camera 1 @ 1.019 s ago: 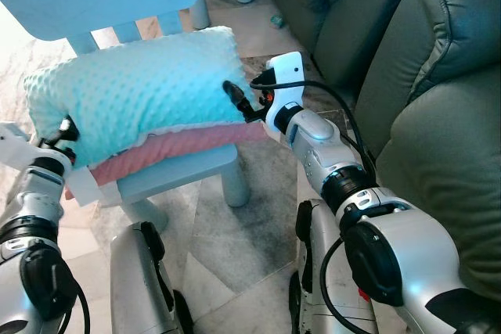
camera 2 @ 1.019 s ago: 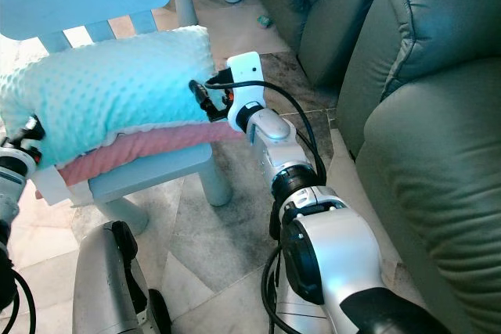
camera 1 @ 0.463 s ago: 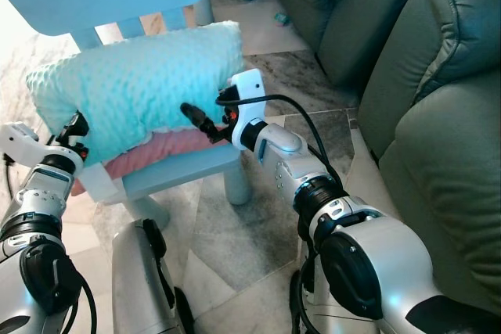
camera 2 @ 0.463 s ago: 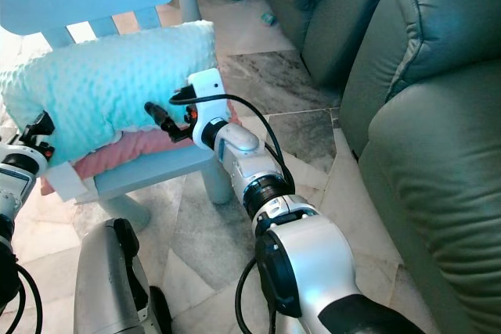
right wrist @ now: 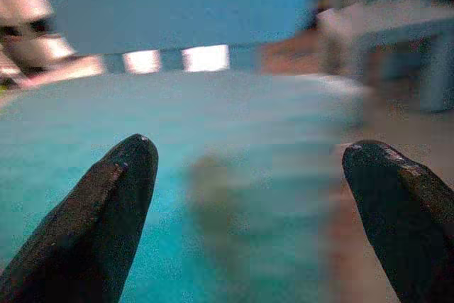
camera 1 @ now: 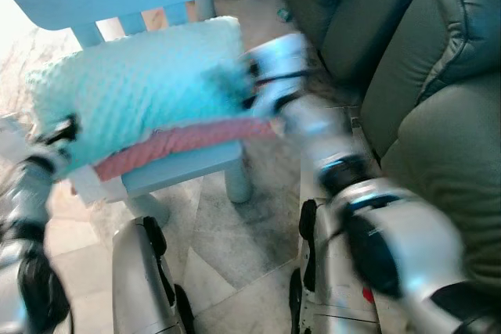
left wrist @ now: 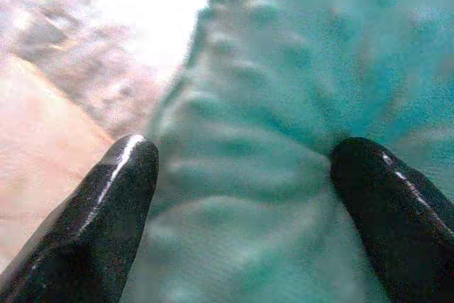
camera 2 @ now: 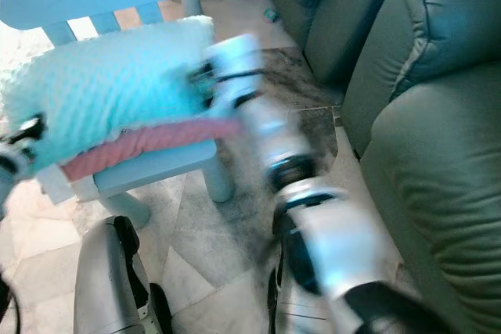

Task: Move the pillow to the sofa

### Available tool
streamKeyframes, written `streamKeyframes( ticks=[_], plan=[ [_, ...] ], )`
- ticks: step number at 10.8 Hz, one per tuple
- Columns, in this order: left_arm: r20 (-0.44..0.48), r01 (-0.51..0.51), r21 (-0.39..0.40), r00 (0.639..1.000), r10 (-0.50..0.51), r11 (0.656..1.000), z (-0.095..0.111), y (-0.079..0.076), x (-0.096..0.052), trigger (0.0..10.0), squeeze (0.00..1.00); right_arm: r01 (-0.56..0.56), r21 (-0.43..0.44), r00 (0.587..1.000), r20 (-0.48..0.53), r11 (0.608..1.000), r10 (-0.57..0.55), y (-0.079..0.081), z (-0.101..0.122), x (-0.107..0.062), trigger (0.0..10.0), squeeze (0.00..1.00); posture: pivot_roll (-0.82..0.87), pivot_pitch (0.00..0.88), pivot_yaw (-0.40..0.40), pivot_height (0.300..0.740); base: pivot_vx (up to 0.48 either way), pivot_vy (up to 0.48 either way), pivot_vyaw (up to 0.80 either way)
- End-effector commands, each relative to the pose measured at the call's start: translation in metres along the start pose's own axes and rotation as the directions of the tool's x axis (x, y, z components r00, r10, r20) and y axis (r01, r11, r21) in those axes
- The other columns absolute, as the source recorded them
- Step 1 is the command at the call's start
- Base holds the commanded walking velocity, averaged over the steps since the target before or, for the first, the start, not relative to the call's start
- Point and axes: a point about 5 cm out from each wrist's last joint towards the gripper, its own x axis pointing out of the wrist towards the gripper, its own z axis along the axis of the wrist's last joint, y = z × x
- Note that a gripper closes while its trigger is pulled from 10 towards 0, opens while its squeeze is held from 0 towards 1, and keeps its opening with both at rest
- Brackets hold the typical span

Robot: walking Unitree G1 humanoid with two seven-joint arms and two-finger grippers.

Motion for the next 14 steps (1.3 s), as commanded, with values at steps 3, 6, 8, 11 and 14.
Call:
streamKeyframes(
  ticks=[3, 6, 8, 11, 14],
  plan=[
    [0.098, -0.06, 0.007, 0.993, 0.059, 0.998, 0.028, 0.021, -0.015, 10.0, 0.0, 0.091, -0.082, 0.996, -0.015, 0.992, -0.093, -0.036, 0.0, -0.02, 10.0, 0.0, -0.06, 0.3, -0.005, 0.436, 0.0, 0.0, 0.0],
    [0.074, -0.113, -0.056, 0.99, 0.117, 0.992, 0.037, 0.033, -0.009, 10.0, 0.0, 0.176, -0.135, 0.974, -0.122, 0.975, -0.192, -0.062, -0.002, -0.033, 10.0, 0.0, -0.04, 0.295, -0.001, 0.436, 0.0, 0.0, 0.0],
    [0.029, -0.064, -0.157, 0.997, 0.07, 0.985, 0.027, 0.026, -0.003, 10.0, 0.0, 0.193, -0.137, 0.957, -0.191, 0.972, -0.217, -0.064, -0.014, -0.038, 10.0, 0.0, -0.03, 0.308, 0.001, 0.436, 0.0, 0.0, 0.0],
    [-0.076, 0.004, -0.179, 0.997, -0.018, 0.984, 0.002, 0.005, 0.005, 10.0, 0.0, 0.203, -0.108, 0.947, -0.23, 0.973, -0.223, -0.045, -0.024, -0.027, 10.0, 0.0, -0.01, 0.337, 0.004, 0.436, 0.0, 0.0, 0.0],
    [-0.107, 0.069, -0.209, 0.99, -0.093, 0.976, -0.009, -0.021, 0.012, 10.0, 0.0, 0.183, -0.028, 0.948, -0.26, 0.983, -0.184, -0.019, -0.034, -0.015, 10.0, 0.0, 0.02, 0.355, 0.004, 0.436, 0.0, 0.0, 0.0]
  ],
)
